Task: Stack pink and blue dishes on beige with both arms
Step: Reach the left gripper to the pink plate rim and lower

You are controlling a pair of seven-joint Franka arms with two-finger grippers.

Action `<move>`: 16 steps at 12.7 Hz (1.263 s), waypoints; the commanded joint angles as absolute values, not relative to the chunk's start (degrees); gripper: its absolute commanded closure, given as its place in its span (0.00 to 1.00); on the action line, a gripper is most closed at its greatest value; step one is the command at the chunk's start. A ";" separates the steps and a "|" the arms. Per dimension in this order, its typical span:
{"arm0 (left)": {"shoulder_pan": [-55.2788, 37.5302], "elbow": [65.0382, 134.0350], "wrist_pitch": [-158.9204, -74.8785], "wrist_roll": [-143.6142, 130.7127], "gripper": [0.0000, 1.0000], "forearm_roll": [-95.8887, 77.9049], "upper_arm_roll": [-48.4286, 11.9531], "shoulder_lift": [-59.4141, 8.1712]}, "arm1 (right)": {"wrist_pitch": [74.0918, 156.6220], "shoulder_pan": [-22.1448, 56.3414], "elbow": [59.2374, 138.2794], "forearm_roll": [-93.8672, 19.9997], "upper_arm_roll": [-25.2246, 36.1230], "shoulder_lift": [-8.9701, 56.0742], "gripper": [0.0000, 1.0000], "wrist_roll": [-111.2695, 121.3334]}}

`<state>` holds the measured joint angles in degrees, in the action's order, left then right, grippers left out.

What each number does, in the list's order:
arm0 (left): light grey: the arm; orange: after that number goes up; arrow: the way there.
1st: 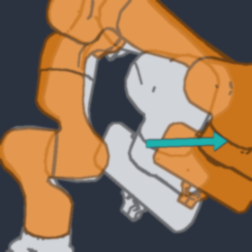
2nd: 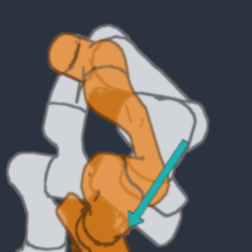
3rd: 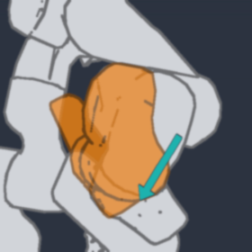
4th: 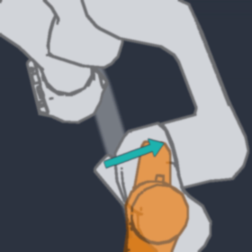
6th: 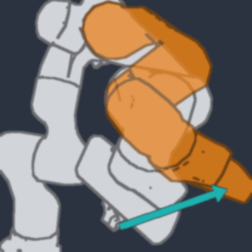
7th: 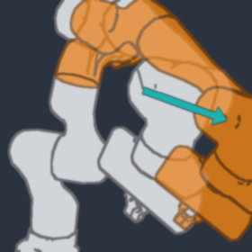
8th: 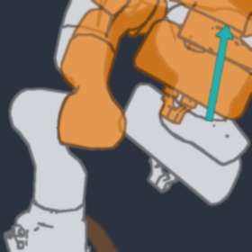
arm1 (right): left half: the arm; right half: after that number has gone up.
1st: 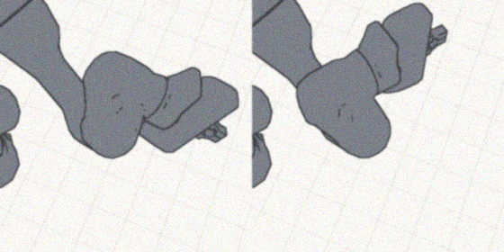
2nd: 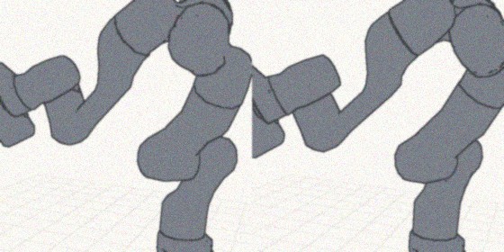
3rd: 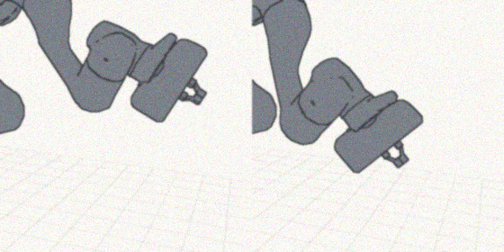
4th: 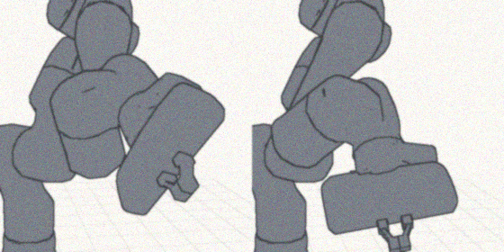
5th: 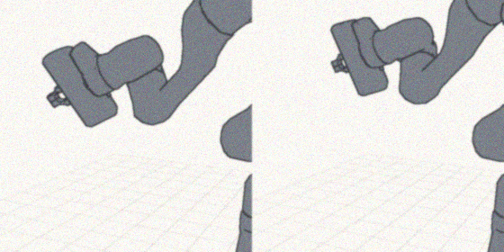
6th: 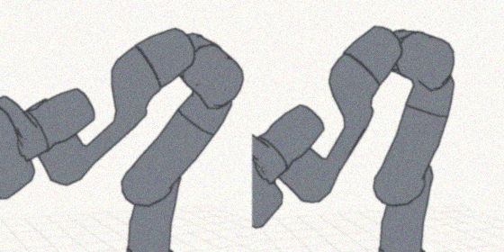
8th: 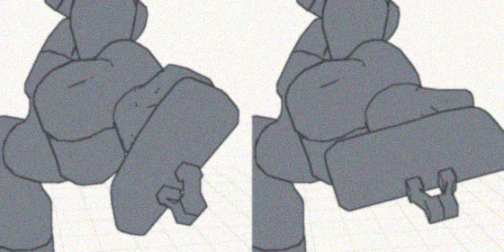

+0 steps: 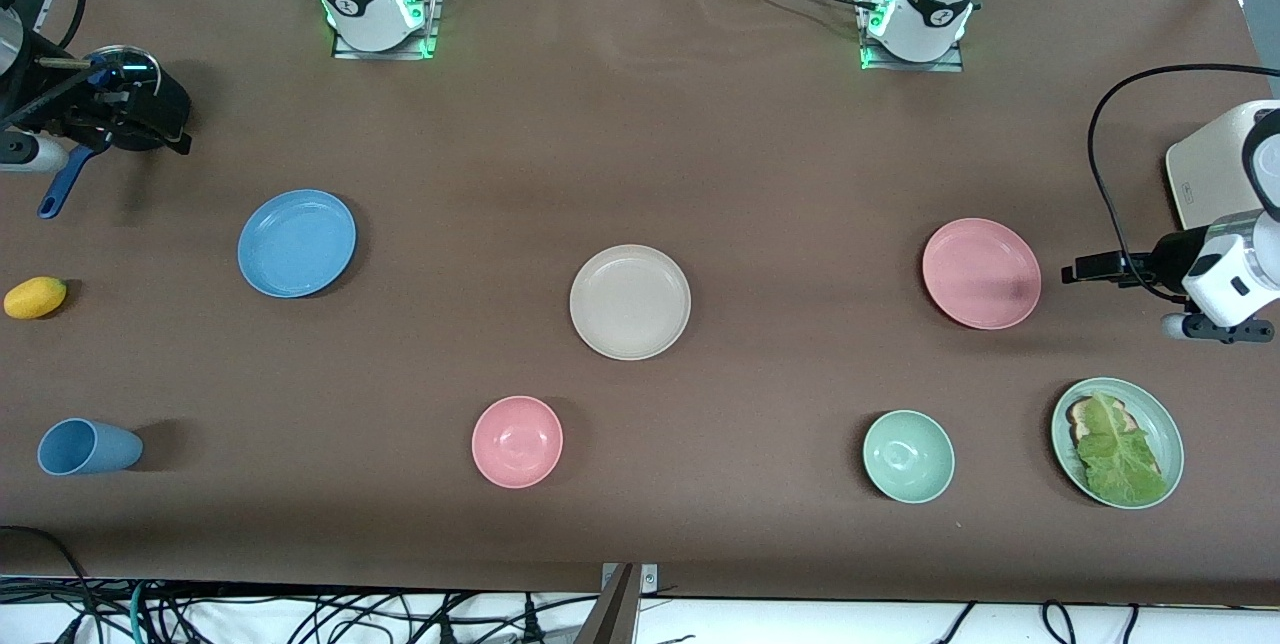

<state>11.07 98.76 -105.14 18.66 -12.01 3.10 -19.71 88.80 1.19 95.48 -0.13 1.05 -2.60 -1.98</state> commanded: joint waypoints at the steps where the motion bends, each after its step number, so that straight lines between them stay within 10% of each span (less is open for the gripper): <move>1: 12.83 103.70 -110.11 24.68 0.00 -15.29 2.99 -18.89 | 87.98 1.23 95.62 -0.88 1.05 -3.60 0.00 -2.37; 16: 19.33 109.77 -125.07 49.30 0.00 -29.09 2.99 -30.06 | 87.63 1.23 95.62 -0.88 1.05 -3.69 0.00 -2.20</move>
